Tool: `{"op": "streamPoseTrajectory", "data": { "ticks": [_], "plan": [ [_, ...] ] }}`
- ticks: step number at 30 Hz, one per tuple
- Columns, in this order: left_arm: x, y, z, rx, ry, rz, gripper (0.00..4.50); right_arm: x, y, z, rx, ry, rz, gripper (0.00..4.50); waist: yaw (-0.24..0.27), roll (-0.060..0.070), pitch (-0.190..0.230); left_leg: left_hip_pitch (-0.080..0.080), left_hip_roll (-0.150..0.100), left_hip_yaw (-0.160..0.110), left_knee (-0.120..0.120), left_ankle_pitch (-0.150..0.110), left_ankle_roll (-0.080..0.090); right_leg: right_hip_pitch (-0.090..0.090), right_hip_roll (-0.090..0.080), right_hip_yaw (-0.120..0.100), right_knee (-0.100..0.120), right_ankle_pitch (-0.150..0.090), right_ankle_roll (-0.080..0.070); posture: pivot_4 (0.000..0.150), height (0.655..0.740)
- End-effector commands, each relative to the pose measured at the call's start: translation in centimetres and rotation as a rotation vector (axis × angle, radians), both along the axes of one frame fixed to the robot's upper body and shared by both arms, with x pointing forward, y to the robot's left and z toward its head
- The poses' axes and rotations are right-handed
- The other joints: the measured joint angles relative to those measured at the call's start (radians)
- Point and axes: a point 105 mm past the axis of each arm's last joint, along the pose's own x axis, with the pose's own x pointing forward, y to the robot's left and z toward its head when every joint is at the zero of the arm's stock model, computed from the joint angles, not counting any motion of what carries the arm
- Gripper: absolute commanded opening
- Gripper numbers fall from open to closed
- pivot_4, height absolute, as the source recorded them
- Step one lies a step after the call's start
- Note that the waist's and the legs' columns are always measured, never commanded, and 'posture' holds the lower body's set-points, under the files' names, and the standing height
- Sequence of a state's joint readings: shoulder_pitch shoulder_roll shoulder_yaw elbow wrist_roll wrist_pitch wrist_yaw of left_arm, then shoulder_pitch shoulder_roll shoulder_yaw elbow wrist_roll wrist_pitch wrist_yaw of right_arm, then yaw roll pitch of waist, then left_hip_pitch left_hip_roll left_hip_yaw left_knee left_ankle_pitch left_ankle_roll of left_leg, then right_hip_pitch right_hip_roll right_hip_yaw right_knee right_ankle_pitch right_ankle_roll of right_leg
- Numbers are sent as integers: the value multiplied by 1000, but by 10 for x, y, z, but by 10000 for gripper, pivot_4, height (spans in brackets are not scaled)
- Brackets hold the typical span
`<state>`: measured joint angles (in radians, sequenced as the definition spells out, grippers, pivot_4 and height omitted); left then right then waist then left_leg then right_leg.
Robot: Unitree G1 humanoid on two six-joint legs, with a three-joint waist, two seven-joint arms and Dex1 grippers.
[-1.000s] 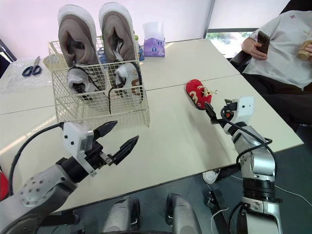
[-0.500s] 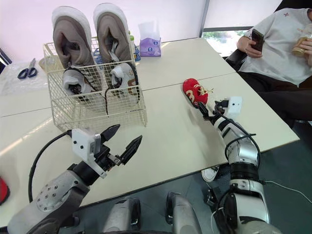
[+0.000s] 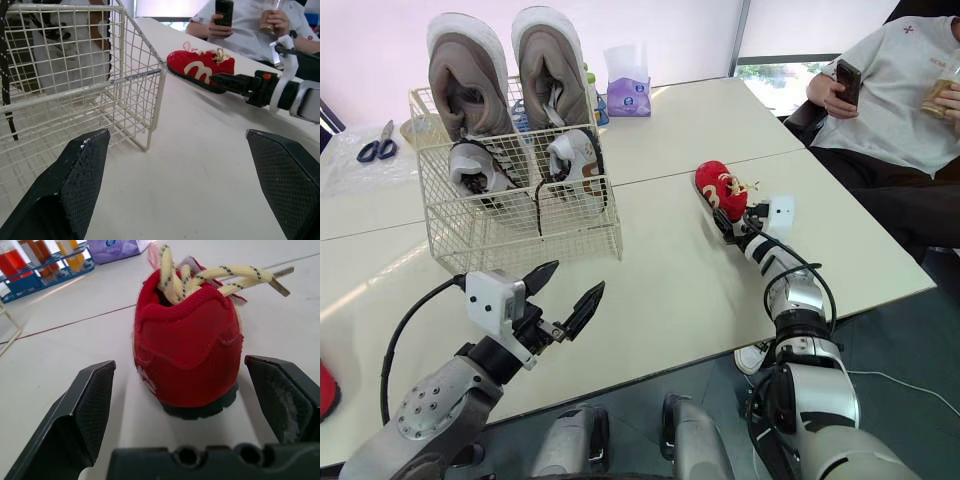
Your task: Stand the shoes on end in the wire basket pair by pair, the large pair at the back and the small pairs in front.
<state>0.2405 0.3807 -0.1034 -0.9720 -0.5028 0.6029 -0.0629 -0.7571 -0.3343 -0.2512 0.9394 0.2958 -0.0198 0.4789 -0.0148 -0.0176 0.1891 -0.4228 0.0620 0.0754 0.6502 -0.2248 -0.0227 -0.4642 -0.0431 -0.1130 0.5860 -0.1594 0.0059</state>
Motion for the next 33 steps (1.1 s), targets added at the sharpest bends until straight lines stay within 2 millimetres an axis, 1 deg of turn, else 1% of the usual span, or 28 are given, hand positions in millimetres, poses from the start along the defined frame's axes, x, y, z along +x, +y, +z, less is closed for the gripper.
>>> {"op": "streamPoseTrajectory", "data": {
  "ticks": [1,2,3,6,7,8,9,12,13,15,16,18,19,21,23,24,25,26,27,28,29,31,33],
  "plan": [
    [-4,1,9,-2,-34,-8,45000,6,-7,8,-11,-36,-44,39775,1,0,0,0,0,0,0,0,0,0,0,0,0,0,0,1500,7400],
    [-5,1,10,-2,-31,-10,45000,7,-7,8,-12,-38,-45,36876,2,0,0,0,0,0,0,0,0,0,0,0,0,0,0,1500,7400],
    [-6,2,10,-1,-27,-12,45000,7,-6,8,-13,-40,-44,32934,2,0,0,0,0,0,0,0,0,1,0,0,0,0,0,1500,7400],
    [-8,6,10,7,-18,-10,45000,9,-3,9,-14,-51,-35,19429,1,0,0,0,-1,0,0,0,0,1,-1,1,0,0,0,1500,7400],
    [-8,7,9,9,-16,-8,45000,9,-2,10,-14,-53,-33,16922,1,0,0,0,-1,0,0,0,0,1,-1,2,0,0,0,1500,7400],
    [-8,9,10,11,-14,-6,45000,9,0,12,-16,-62,-28,14872,1,0,0,0,-1,0,0,0,0,1,-1,2,0,0,0,1500,7400],
    [-8,11,10,13,-13,-5,45000,10,0,14,-16,-71,-27,13838,1,0,0,0,-1,0,0,0,0,1,-1,2,1,0,0,1500,7400],
    [-8,16,12,16,-13,-5,45000,12,-3,25,-13,-113,-46,13510,2,0,0,1,-1,0,0,0,0,1,0,1,2,0,0,1500,7400],
    [-8,22,15,16,-14,2,45000,13,-7,38,-16,-154,-62,13510,2,0,0,1,-1,0,0,0,0,1,0,1,2,0,0,1500,7400],
    [-8,32,25,7,-31,0,45000,14,-20,74,-23,-268,-104,13510,2,1,0,1,-1,0,0,0,0,0,0,1,4,0,0,1500,7400],
    [-8,36,29,3,-34,-3,45000,14,-23,84,-25,-299,-115,13510,2,1,1,1,-1,0,0,0,0,-1,-1,1,6,0,0,1500,7400],
    [-9,46,48,-39,-68,-38,45000,10,-36,131,-42,-431,-150,13510,2,3,3,1,-2,0,1,0,0,-2,-2,2,8,0,0,1500,7400],
    [-10,52,58,-58,-81,-51,45000,7,-39,152,-57,-490,-157,13510,3,5,4,1,-2,0,1,0,0,-2,-2,2,9,0,0,1500,7400],
    [-7,70,79,-72,-110,-49,45000,-2,-39,199,-104,-622,-141,13510,3,6,4,-1,-2,-1,1,0,0,-4,-1,1,10,0,0,1500,7400],
    [0,92,105,-87,-150,0,45000,-13,-33,241,-139,-737,-108,13510,1,6,5,0,-2,-1,1,0,0,-4,-1,1,10,0,0,1500,7400],
    [1,100,114,-103,-159,15,45000,-17,-29,256,-150,-776,-84,13510,0,5,5,0,-2,-1,0,0,0,-4,-1,1,10,0,0,1500,7400],
    [2,106,120,-114,-158,23,45000,-20,-25,263,-156,-798,-67,13510,-1,5,5,0,-1,-1,-1,0,0,-4,-1,1,10,0,0,1500,7400],
    [4,120,129,-149,-147,55,45000,-27,-13,283,-174,-858,-3,13510,-4,6,5,1,-1,-1,-2,0,0,-4,0,1,9,0,0,1500,7400],
    [7,133,136,-162,-142,97,45000,-36,2,299,-196,-911,74,13510,-5,6,5,2,-1,-1,-3,0,0,-4,0,1,9,0,0,1500,7400],
    [10,149,143,-167,-143,155,45000,-45,21,313,-221,-963,174,13510,-6,6,5,2,-1,0,-4,0,0,-4,0,1,9,0,0,1500,7400],
    [12,163,150,-183,-143,196,45000,-56,41,323,-242,-999,285,13510,-6,6,5,2,-1,0,-4,0,0,-4,0,1,9,0,0,1500,7400],
    [6,172,162,-258,-137,118,45000,-76,82,327,-302,-1040,516,13510,-7,7,6,2,1,2,-5,0,0,-6,1,1,11,0,0,1500,7400],
    [-2,179,175,-317,-138,39,45000,-94,115,323,-363,-1058,720,13510,-4,7,5,1,2,2,-5,0,0,-9,1,1,12,0,1,1500,7400]
  ]
}}
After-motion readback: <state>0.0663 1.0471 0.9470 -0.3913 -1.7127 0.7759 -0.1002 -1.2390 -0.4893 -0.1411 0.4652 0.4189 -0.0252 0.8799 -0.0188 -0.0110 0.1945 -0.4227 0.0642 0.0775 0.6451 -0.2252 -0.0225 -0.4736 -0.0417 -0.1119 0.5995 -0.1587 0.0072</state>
